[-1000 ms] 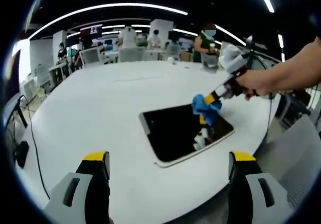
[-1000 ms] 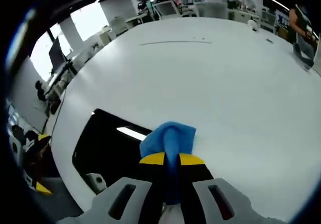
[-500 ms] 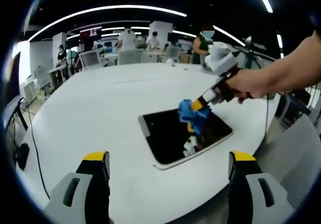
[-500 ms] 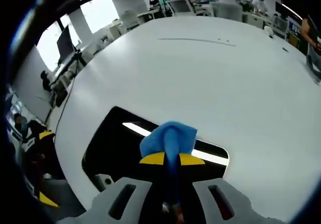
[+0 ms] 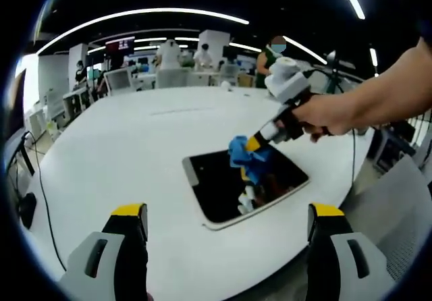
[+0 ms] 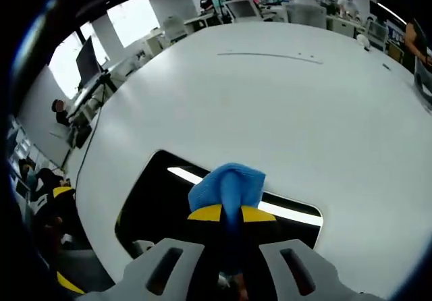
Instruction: Wipe the mirror surface with the cleaning cloth until all visible marks leave the cleaned area.
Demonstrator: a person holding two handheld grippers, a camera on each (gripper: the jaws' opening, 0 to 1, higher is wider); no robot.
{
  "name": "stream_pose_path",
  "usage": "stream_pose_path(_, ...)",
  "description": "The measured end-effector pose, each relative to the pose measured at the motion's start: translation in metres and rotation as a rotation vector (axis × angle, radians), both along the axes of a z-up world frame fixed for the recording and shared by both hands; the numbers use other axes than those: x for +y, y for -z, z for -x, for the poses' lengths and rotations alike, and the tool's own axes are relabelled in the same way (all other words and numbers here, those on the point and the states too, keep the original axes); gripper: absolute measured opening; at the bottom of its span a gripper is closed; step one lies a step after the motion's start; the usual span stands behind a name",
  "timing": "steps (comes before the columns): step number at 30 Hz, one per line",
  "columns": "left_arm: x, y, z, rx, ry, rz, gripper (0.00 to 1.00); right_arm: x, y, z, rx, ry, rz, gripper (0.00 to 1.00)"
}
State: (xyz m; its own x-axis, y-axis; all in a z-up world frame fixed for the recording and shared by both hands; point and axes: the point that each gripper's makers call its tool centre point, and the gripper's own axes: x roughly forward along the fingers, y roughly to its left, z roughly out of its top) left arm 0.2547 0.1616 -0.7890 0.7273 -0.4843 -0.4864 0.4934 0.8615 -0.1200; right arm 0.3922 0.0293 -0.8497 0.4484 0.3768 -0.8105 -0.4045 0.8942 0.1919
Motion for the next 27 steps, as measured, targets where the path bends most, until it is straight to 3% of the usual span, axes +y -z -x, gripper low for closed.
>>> stream_pose_path(27,-0.004,0.005,0.001,0.008,0.029,-0.001,0.99,0.079,0.001,-0.012,0.006,-0.051,-0.007,0.03)
